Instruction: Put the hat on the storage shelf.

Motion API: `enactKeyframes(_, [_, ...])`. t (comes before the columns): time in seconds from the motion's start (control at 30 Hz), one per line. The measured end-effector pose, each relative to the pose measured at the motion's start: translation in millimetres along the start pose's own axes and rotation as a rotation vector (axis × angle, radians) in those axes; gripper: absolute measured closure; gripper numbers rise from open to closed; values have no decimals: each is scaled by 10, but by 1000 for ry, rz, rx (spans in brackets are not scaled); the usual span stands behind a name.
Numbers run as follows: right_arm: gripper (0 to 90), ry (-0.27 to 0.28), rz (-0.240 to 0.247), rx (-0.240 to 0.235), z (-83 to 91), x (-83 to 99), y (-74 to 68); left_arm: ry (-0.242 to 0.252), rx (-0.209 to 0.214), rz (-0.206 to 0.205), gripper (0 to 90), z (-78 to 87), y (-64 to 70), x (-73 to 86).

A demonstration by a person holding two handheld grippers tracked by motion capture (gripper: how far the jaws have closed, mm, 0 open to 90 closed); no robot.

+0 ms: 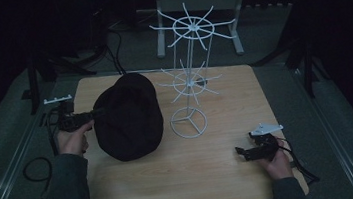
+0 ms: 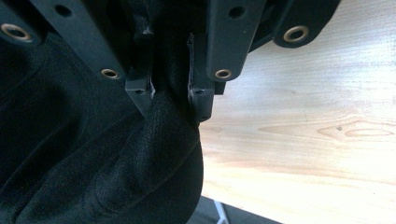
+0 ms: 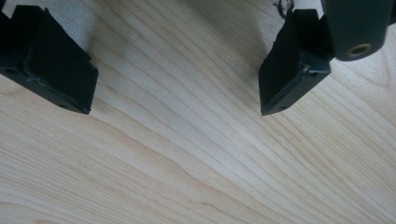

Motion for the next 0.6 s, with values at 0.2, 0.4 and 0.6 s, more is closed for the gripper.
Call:
enactKeyframes(0.2, [117, 0, 0, 0, 0, 0, 0, 25, 19, 8, 778, 48, 48, -58])
enactKeyframes(0.4, [117, 1, 1, 0, 0, 0, 1, 49, 42, 22, 776, 90, 78, -98])
enactKeyframes(0.6, [117, 1, 0, 0, -1, -1, 1, 64, 52, 27, 776, 121, 106, -131])
Point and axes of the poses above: each handheld gripper's, and its own axes: z roughly backward along the jaws, x roughly out of its underside, y roughly to its right, the point moved 7 cm from there along -z, roughly forward along the jaws, and after that the axes turned 3 degrees about x, right-handed, at the moved point
